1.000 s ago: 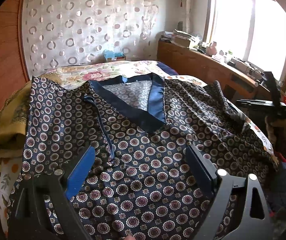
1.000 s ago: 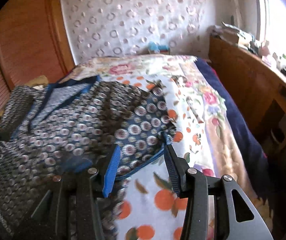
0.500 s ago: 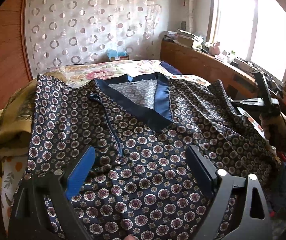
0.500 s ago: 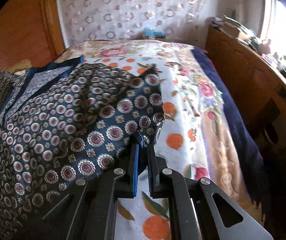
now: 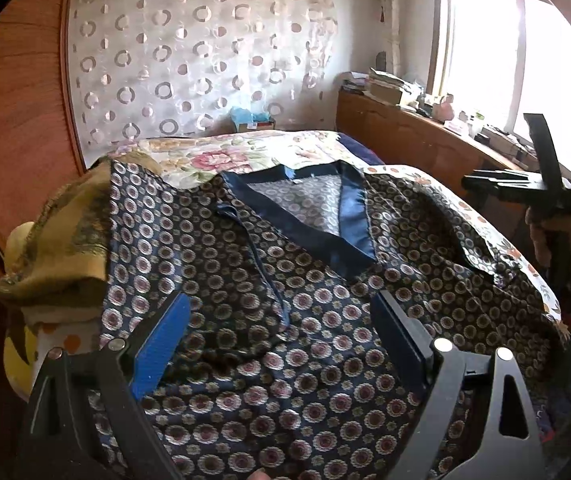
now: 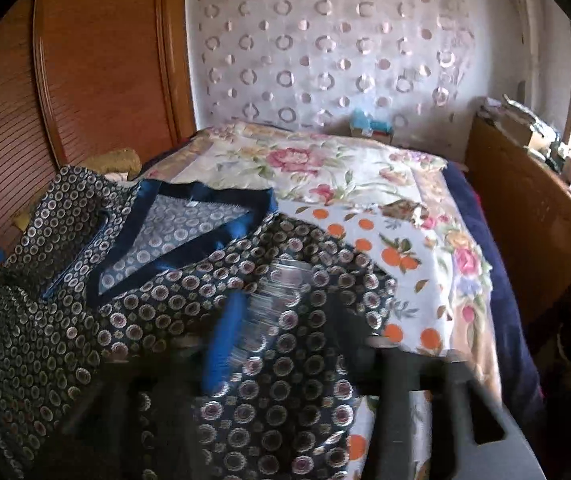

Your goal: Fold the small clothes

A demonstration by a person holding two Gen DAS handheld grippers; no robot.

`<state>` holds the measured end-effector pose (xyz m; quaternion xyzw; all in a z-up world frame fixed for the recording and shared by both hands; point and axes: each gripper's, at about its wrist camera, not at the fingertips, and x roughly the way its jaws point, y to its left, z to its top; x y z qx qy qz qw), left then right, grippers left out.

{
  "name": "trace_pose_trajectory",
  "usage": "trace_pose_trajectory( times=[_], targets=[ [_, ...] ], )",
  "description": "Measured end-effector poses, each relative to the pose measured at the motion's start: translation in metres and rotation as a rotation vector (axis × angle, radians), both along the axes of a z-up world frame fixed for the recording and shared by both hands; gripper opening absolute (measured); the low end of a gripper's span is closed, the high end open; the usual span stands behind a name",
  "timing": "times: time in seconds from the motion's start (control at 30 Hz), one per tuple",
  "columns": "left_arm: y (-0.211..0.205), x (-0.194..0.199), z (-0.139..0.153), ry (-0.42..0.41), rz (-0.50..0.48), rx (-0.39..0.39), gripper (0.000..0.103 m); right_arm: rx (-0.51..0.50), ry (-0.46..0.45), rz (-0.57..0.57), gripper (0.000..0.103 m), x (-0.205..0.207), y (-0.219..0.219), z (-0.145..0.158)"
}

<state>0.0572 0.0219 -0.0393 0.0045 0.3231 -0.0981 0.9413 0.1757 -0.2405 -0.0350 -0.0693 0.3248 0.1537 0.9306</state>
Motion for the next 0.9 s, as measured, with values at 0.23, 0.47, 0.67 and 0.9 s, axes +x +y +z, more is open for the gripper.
trace_pose_trajectory(
  times=[0.23, 0.47, 0.67, 0.9],
  targets=[
    [0.021, 0.016, 0.001, -0.002, 0.037, 0.025, 0.092, -0.034, 0.127, -0.078, 0.061, 0.023, -0.016, -0.048],
    [0.051, 0.040, 0.002, 0.007, 0.095, 0.077, 0.092, -0.023, 0.198, -0.082, 0.061, 0.058, -0.016, -0.070],
    [0.083, 0.062, -0.002, 0.040, 0.134, 0.065, 0.090, -0.033, 0.183, -0.084, 0.061, 0.063, -0.015, -0.074],
    [0.102, 0.086, -0.005, 0.079, 0.131, 0.046, 0.064, -0.045, 0.175, -0.086, 0.061, 0.051, -0.021, -0.072]
  ],
)
